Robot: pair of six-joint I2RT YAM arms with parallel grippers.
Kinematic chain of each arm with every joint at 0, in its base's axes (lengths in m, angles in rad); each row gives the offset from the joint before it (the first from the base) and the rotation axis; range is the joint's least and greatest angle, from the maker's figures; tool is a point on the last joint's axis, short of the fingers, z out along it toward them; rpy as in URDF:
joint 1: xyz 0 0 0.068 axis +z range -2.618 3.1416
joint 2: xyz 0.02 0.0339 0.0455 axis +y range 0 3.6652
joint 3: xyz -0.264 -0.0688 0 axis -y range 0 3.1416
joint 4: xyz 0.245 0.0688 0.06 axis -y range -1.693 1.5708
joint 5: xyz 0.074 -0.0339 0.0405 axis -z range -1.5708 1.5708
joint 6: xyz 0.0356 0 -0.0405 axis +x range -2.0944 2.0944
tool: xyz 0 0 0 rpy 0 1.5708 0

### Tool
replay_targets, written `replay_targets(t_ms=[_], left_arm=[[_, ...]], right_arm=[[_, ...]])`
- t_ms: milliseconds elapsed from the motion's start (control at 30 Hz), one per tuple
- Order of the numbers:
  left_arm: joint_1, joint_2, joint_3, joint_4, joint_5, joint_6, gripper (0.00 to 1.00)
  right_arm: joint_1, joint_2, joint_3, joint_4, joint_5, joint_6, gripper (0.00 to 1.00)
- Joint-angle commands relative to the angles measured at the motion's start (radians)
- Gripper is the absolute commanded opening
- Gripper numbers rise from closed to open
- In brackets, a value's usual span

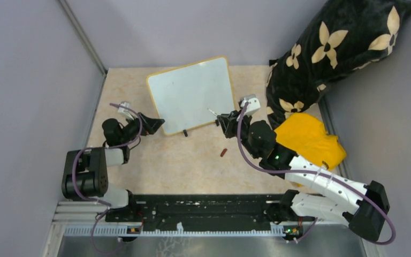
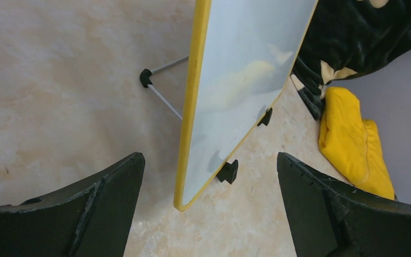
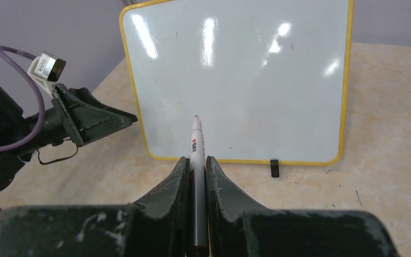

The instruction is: Write a sentence on the whiteboard

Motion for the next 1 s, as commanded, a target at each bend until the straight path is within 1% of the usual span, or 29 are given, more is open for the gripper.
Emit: replay_targets(t_ms=[0,100,200,267,333,400,567,633,867,967], left_arm=[[0.033,0.059,0.007,0.163,0.172,-0.071,0.99],[0.031,0.07,0.005,0.134,0.167,-0.031,0.99],[0.031,0.12,0.011,0.179,0.195,-0.059,0.99],[0.03,0.148,0.025,0.18,0.225,-0.056,0.98],[0.029,0.177,0.034,0.178,0.233,-0.05,0.94],[0.029,0.207,0.018,0.234,0.223,-0.066,0.91],[0.029,0.273,-0.001,0.333,0.23,-0.098,0.87],[0.03,0.305,0.0,0.38,0.245,-0.118,0.83],[0.029,0.392,0.014,0.477,0.262,-0.177,0.72],[0.029,0.4,0.015,0.479,0.252,-0.179,0.67]], right_arm=[[0.007,-0.044,-0.017,0.043,-0.002,-0.014,0.0],[0.007,-0.044,-0.02,0.052,-0.002,-0.014,0.0],[0.007,-0.02,-0.015,0.065,-0.026,-0.01,0.0],[0.007,0.003,0.001,0.062,-0.057,-0.005,0.0],[0.007,0.032,0.02,0.065,-0.091,-0.004,0.0],[0.007,0.052,0.041,0.069,-0.116,-0.003,0.0],[0.008,0.082,0.064,0.092,-0.164,0.001,0.0],[0.009,0.09,0.066,0.098,-0.179,0.004,0.0],[0.009,0.111,0.082,0.092,-0.182,-0.012,0.0],[0.009,0.122,0.082,0.096,-0.183,-0.012,0.0]])
